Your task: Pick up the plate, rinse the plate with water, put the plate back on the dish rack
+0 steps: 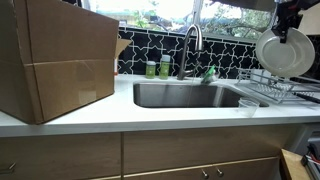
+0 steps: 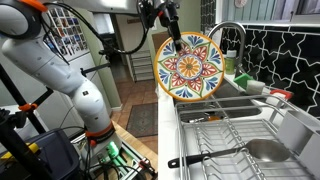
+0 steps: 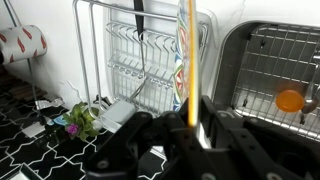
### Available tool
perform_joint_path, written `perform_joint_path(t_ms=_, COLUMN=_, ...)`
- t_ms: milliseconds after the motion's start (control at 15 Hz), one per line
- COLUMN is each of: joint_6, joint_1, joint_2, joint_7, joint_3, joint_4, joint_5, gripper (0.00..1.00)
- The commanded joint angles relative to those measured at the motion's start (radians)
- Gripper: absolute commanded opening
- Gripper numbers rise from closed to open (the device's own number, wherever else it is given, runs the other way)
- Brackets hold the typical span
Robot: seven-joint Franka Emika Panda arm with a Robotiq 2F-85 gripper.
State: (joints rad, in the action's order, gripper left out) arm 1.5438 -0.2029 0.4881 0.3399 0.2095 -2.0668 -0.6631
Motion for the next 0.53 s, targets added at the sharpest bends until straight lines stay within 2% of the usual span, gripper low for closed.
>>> perform_joint_path(t_ms=0, joint_6=0.002, joint_1=-0.022, joint_2=-0.005, joint_7=-0.009, joint_3=-0.016, joint_4=0.003, joint_5=0.007, gripper=0.12)
perform_joint_path(t_ms=200, joint_6=0.001, joint_1=-0.019, joint_2=-0.012, joint_7=-0.008, joint_3=-0.027, joint_4=0.002, joint_5=0.006, gripper=0.12)
perform_joint_path(t_ms=267, joint_6=0.001, joint_1=-0.019, joint_2=-0.013, joint_7=-0.008, joint_3=-0.028, joint_4=0.002, joint_5=0.006, gripper=0.03)
perform_joint_path(t_ms=467, joint_6=0.019, joint_1=-0.045, joint_2=-0.033, joint_7=-0.003, joint_3=0.022, joint_4=0.035, joint_5=0.043, gripper=0.03)
